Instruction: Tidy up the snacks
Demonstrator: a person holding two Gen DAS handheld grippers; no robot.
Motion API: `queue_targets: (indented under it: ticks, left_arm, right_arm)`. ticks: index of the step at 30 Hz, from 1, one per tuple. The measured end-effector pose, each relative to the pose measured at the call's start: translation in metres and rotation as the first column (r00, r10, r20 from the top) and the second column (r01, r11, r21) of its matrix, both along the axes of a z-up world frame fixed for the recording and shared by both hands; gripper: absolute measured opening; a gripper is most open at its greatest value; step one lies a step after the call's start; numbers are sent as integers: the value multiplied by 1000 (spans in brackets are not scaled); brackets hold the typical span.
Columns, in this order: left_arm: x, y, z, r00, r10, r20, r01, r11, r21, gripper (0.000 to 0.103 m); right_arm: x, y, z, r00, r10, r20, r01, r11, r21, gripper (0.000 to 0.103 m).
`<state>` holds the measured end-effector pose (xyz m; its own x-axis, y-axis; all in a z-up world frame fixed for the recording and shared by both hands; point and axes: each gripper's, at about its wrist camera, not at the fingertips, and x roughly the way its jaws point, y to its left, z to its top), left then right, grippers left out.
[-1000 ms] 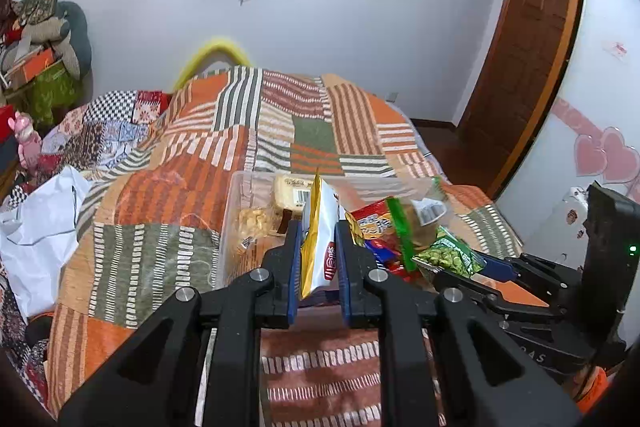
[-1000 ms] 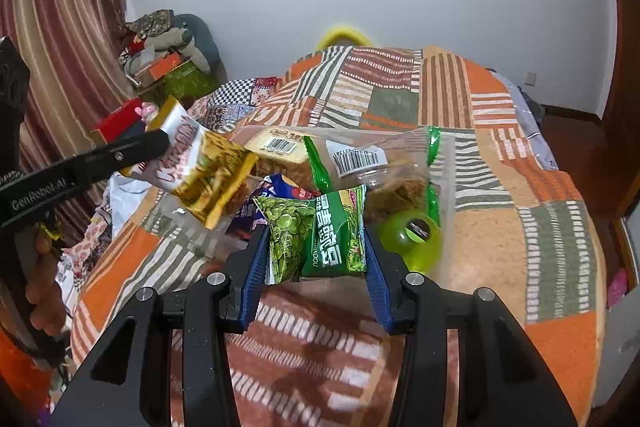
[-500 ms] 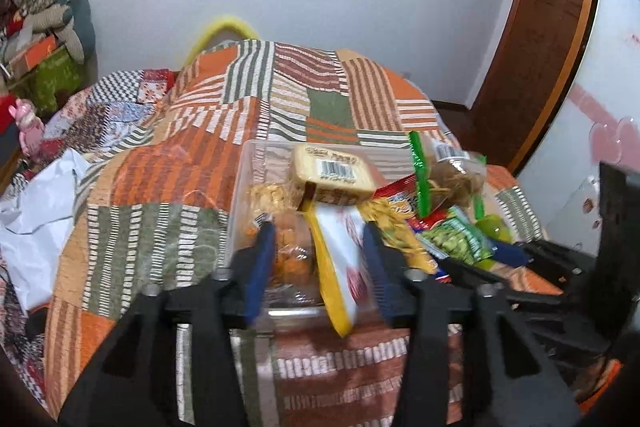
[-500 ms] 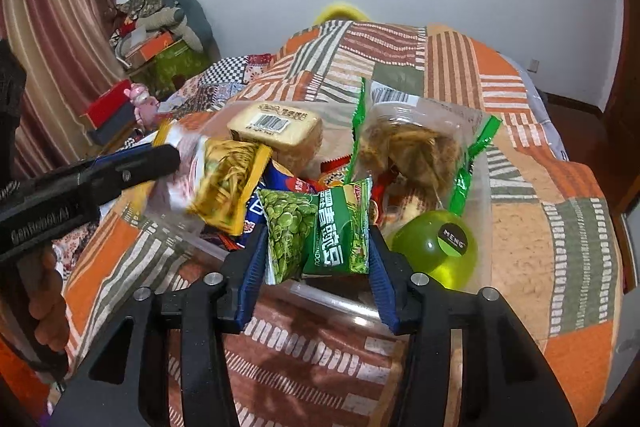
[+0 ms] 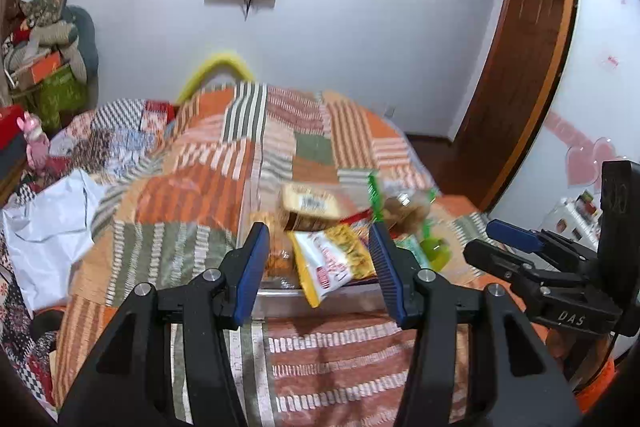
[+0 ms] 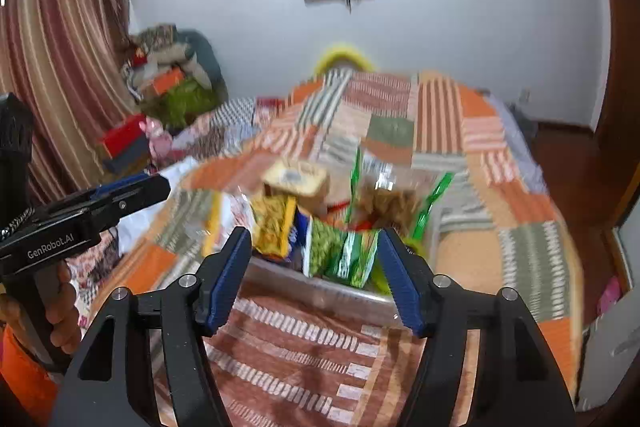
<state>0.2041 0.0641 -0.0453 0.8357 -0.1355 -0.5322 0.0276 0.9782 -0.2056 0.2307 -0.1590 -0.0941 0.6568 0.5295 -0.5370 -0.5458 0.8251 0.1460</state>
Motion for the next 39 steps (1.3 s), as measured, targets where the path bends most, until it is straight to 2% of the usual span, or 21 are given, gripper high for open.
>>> queue_targets:
  ticks: [4, 8, 14, 18, 20, 21, 39]
  left_arm:
    - [-29, -7, 33, 996, 1, 90, -3, 1000, 19, 54]
    - [-64, -19, 61, 982, 7, 190, -19, 998, 62, 60]
    - [-105, -30, 85, 960, 11, 281, -35, 996, 80, 75]
    - [-123, -36, 90, 947, 33, 319, -70, 992, 106, 93]
    - [-128, -38, 92, 944, 44, 328, -84, 990, 109, 98]
    - [-130, -38, 92, 943, 47, 329, -87, 991, 107, 99]
    - [-143, -45, 86, 946, 38, 322, -77, 991, 107, 102]
  right_arm:
    - [-30, -12, 33, 995, -17, 99, 14, 999, 33, 68]
    - [-61, -24, 60, 983, -36, 182, 23, 997, 73, 73]
    - [-91, -33, 80, 967, -64, 248, 41, 994, 100, 85]
    - [-100, -34, 83, 961, -75, 266, 51, 994, 97, 93]
    - [-103, -34, 83, 958, -87, 272, 62, 993, 98, 102]
    - [-103, -34, 81, 957, -91, 275, 65, 993, 101, 103]
    - [-114, -38, 80, 955, -91, 282, 64, 993, 104, 103]
